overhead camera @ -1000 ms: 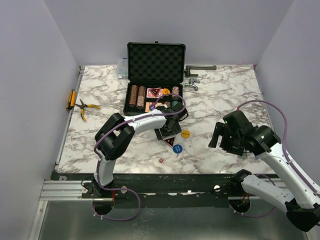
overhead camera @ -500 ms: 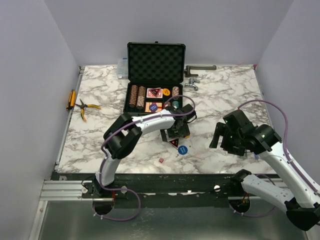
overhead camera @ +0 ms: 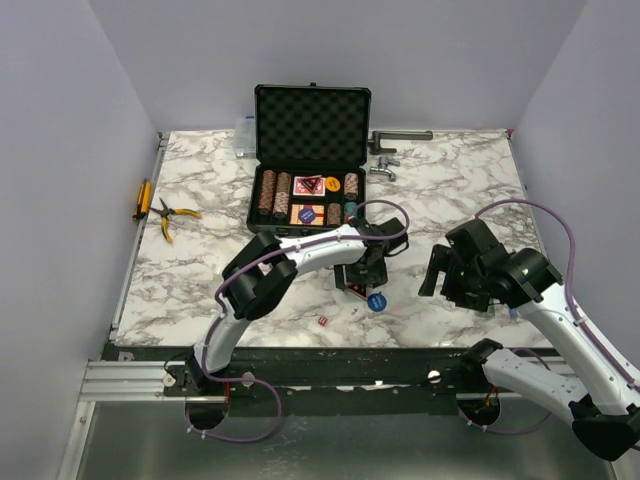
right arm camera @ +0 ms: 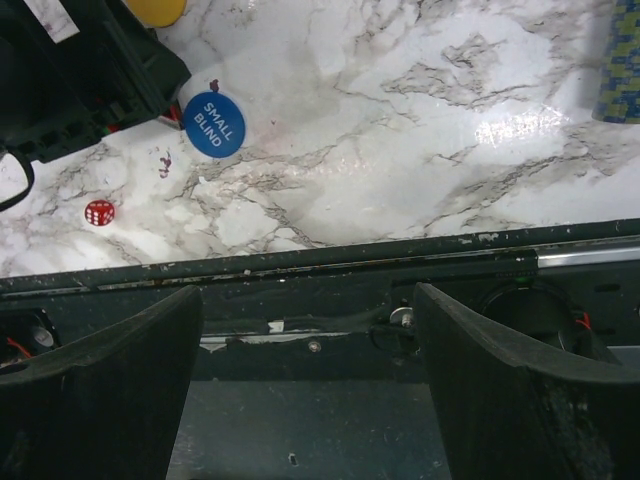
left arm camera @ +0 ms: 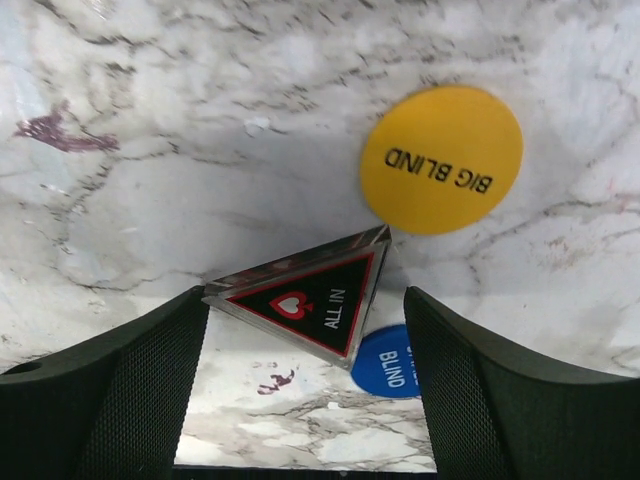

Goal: Pack up texas hold em set

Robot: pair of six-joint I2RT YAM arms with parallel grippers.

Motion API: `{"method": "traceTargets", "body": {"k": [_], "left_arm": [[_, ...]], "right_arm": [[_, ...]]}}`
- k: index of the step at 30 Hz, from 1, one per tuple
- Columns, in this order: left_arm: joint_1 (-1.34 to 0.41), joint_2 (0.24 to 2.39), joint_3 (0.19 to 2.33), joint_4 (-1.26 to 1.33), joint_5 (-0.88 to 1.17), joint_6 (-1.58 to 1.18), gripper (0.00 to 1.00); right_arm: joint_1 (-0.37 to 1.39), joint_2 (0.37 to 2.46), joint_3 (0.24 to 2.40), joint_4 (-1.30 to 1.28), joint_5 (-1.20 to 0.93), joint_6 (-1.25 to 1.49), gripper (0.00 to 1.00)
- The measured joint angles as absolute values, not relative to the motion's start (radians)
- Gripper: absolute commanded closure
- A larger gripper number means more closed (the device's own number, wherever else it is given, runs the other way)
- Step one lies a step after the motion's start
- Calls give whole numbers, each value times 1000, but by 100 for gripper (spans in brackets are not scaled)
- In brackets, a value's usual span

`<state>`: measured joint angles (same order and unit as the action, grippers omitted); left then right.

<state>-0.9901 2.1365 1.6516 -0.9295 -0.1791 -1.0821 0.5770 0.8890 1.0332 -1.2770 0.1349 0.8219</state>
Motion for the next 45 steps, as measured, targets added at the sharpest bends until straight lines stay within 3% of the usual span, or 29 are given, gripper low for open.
{"method": "traceTargets", "body": {"k": [5,10,15,28,36,45], "left_arm": [[-1018,2157,1681,-958,-175,-1068,27],[-1021,2168,1700,-970,-173,-1058,11],[-1021,2170,1703,-970,-173,-1056,10],[-1014,2171,1703,-970,-171,-1034,26],[-1014,2178,1715,-972,-168,-1020,46],[-1016,2181,1721,-967,-162,-982,56]], "right_arm": [[577,889,1033,-1275,135,823,12],[577,889,1033,-1274,135,824,12],[577,878,1032,-1275,135,834,12],[577,868,1031,-1277,136,850,12],[577,857,1029,-1279,135,861,12],[577,856,1029,-1279,135,864,12]]}}
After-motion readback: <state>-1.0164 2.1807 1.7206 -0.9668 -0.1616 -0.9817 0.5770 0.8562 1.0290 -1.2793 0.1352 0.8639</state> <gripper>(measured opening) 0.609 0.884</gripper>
